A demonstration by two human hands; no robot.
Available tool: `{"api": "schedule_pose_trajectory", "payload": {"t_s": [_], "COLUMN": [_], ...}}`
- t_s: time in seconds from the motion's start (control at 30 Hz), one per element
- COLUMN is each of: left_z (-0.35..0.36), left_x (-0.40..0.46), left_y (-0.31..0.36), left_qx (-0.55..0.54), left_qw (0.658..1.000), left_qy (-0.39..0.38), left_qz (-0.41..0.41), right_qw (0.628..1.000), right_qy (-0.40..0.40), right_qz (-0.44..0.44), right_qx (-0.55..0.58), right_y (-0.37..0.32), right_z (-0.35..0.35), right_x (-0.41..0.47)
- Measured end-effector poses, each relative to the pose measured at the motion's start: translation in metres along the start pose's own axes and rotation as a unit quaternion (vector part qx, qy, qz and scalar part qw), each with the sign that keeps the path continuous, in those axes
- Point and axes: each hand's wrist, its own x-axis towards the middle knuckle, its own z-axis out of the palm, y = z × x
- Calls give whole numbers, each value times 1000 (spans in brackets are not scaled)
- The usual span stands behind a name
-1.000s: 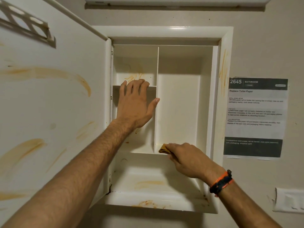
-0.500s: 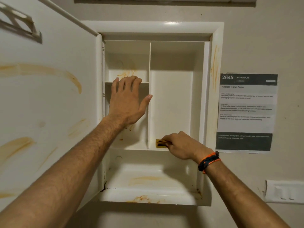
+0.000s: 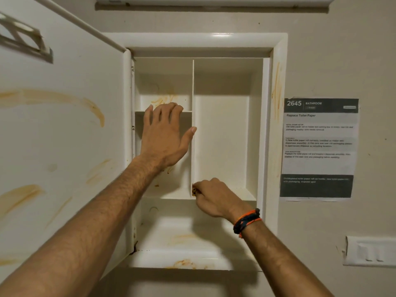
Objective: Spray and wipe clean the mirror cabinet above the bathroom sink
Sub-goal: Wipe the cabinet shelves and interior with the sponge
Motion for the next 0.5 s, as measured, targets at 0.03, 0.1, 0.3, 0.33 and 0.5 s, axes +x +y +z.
{"api": "schedule_pose_trajectory", "payload": {"t_s": [0.03,0.1,0.3,0.33,0.5], "left_z": [0,1,-1,-1,-3], "left_x": [0,1,1,1,0], "left_y": [0,-1,0,0,3], "left_qx": [-2,-4,-7,-7,-12], "left_qw": [1000,1000,1000,1000,1000], "left_qy": [1,3,-2,-2,-4], "left_qz": [3,5,6,5,3], "right_qw": [1000,1000,991,989,990], "right_qy": [8,30,46,47,42], "right_qz": [2,9,117,130,116], "right_qx": [4,5,-45,-46,-70], "right_y": [0,4,37,41,36], "right_z": [1,3,-12,-14,-12], "right_x": [-1,-7,-22,-24,-26]}}
